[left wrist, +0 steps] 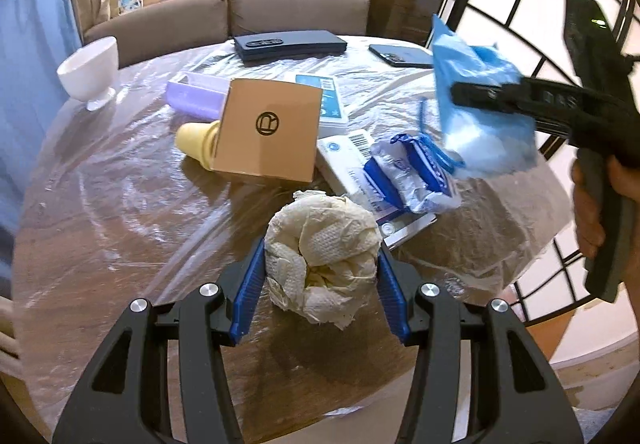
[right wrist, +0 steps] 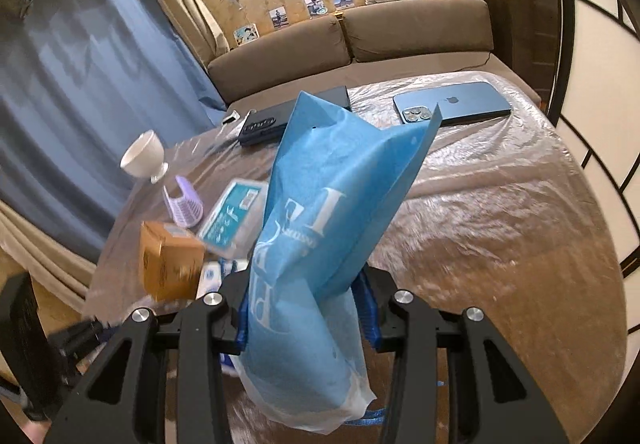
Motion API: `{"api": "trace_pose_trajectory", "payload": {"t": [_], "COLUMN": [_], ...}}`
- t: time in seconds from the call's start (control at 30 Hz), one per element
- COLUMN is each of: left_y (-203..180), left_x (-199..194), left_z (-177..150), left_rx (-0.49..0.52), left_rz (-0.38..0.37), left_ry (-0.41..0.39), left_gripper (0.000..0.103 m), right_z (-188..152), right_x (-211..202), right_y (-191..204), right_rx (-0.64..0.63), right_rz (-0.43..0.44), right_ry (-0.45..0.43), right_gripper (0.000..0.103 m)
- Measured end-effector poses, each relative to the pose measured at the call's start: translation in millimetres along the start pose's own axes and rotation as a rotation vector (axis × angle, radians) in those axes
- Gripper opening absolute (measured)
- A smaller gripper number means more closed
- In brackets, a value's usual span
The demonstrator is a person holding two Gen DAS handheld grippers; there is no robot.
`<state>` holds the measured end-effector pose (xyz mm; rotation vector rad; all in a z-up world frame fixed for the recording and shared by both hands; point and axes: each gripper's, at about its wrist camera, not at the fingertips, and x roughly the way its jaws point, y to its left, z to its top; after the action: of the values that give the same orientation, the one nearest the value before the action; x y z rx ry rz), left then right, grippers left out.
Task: Collect trash
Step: 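Carry the cloth and blue bag with both tools over the white bin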
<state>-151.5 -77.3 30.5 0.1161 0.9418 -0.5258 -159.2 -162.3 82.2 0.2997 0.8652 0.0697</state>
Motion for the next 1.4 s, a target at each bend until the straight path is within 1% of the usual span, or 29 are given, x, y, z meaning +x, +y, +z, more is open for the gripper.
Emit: {"api": "trace_pose_trajectory", "payload": {"t": [0.17, 0.4, 0.63, 0.77, 0.9, 1.2, 1.4], "left_y": [-5, -11, -15, -17, -21, -33, -38], "left_x": [-4, -15, -21, -24, -29, -38, -43], "left_z": [-2, -10, -22, -29, -35, -51, -63], "left_rx": [0.034, 0.053, 0.053, 0.048, 0.055, 0.071, 0.067], "left_rz": [0.071, 0.127, 0.139, 0.139, 0.144, 0.145, 0.138], "left_ry": [0.008, 0.016, 0.029, 0.038, 0.044, 0.052, 0.064], "left_gripper": [0.053, 0.053, 0.053, 0.053, 0.053, 0.053, 0.053], "right_z": [-23, -55, -76, -88, -99, -118, -128], "right_x": [-12, -23, -30, -33, -39, -48, -53], "right_y": [9, 21, 34, 41, 45, 57, 65], "right_rx": [-0.057, -0.103, -0.139, -0.169, -0.184, -0.24, -0.273], "right_rz": [-0.009, -0.019, -0.071, -0.118, -0.138, -0.156, -0.148], "right_ry": [0.019, 0.064, 0.104, 0.112, 0.116, 0.122, 0.129], "right_gripper": [0.04, 0.04, 0.04, 0.04, 0.04, 0.04, 0.04]}}
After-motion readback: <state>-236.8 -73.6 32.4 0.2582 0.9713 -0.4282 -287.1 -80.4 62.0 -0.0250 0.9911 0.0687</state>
